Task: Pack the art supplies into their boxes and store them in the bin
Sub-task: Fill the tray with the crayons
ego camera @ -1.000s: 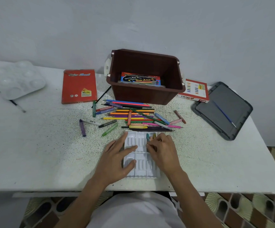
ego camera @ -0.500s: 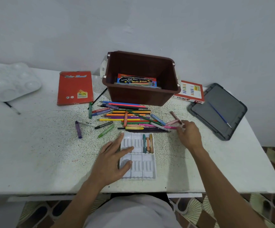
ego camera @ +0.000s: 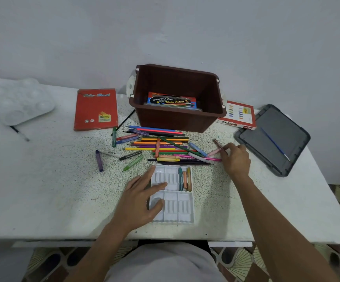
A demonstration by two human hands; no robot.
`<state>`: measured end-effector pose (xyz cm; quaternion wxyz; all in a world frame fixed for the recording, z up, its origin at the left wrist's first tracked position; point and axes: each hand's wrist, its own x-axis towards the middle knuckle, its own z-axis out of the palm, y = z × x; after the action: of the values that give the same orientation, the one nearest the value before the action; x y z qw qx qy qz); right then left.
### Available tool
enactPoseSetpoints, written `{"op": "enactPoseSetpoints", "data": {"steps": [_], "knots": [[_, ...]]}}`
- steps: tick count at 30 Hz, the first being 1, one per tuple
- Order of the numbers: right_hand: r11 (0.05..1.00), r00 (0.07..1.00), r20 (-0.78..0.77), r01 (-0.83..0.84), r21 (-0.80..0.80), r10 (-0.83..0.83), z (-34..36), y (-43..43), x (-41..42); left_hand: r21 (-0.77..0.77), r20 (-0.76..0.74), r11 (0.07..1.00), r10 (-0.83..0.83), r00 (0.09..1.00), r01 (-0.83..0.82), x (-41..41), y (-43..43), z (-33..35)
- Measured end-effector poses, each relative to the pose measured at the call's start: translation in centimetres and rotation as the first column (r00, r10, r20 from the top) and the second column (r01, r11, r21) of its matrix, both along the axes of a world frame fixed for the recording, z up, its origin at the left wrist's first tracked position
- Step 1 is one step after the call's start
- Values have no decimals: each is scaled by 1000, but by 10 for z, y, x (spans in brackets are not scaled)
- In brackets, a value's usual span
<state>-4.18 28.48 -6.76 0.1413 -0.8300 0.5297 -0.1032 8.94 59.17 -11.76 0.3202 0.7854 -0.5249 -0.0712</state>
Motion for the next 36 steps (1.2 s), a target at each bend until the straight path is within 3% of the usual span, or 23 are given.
{"op": "enactPoseSetpoints", "data": {"steps": [3,6,10,14,22,27,31,36], "knots": [[997,991,113,71,18,-73,5,3,3,-8,-8,1000,6,1000,-6,-1,0,0],[997,938,337,68,41,-78,14,11,8,-18,-12,1000,8,1000,-8,-1,-1,0],[985,795,600,-20,173,-90,31,36,15,-25,-18,1000,6,1000,-7,0,-1,-1],[949,747,664,-186,254,-31,43,72,19,-20,-15,1000,5,1000,-5,0,0,-2],[855,836,505,-409,318,212,30,118,21,-2,-4,1000,7,1000,-7,1,0,1],[832,837,438,-476,286,329,17,127,16,3,0,1000,5,1000,-5,0,0,1],[867,834,347,-488,103,429,2,130,14,7,7,1000,10,1000,-10,0,0,1],[839,791,285,-528,-130,541,-19,137,12,6,7,1000,8,1000,-9,-1,0,1]]}}
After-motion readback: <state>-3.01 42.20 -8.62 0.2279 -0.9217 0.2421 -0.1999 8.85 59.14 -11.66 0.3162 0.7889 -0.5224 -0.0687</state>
